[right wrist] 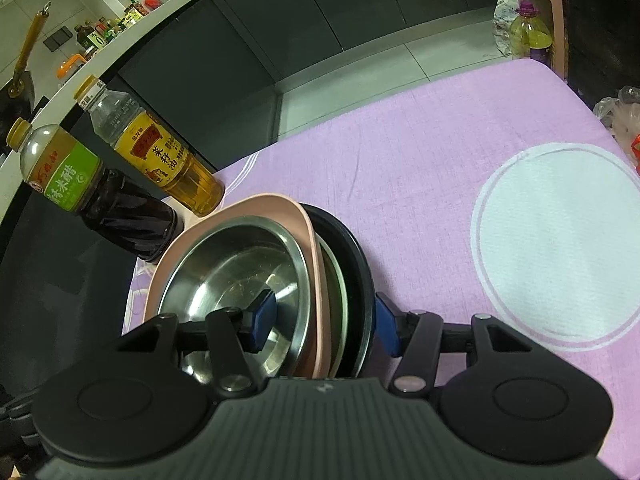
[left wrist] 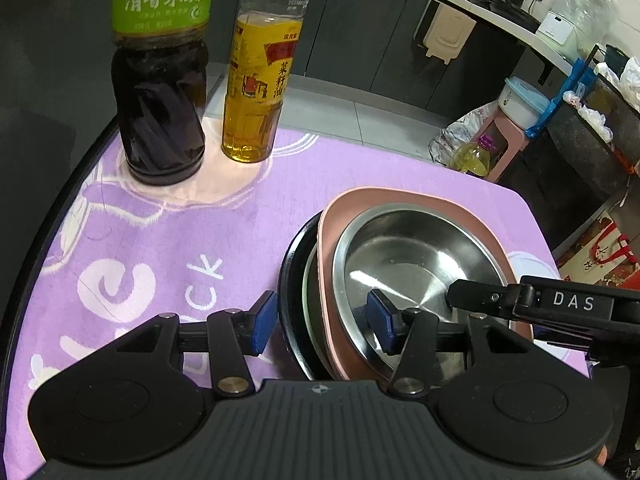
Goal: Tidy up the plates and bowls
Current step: 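Lower the stack onto the cloth and open both grippers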
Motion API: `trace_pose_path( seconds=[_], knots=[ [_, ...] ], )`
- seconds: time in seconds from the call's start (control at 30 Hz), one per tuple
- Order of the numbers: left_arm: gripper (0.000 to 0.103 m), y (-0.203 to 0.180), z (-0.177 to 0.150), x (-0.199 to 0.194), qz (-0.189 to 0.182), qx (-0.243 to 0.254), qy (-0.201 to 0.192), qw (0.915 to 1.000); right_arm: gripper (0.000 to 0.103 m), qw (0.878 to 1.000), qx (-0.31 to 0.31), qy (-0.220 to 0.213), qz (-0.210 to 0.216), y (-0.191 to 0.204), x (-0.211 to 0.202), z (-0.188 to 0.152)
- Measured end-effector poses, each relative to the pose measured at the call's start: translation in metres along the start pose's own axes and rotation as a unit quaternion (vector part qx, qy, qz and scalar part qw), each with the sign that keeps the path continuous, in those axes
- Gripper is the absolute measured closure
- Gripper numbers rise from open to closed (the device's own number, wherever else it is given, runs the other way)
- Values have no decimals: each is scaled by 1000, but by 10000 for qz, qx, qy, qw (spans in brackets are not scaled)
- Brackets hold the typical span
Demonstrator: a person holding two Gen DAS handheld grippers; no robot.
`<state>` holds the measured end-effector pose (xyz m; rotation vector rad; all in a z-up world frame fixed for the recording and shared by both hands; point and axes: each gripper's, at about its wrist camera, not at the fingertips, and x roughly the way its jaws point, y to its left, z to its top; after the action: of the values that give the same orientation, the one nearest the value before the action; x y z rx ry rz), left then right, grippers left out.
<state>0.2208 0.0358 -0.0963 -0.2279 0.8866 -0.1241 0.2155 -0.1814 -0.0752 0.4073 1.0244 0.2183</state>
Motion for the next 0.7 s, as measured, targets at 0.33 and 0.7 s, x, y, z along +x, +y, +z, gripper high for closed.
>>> trace_pose_path(
  seconds=[0.33,0.7],
  knots=[
    [58,0,1,-4,175,148,-102,9997,49,10000,-15,30,-15,-2,-3,2],
    [58,-1,-2,-39,313,125,-404,9986,49,9987,-186,-472,-69,4,-45,-4]
  ],
)
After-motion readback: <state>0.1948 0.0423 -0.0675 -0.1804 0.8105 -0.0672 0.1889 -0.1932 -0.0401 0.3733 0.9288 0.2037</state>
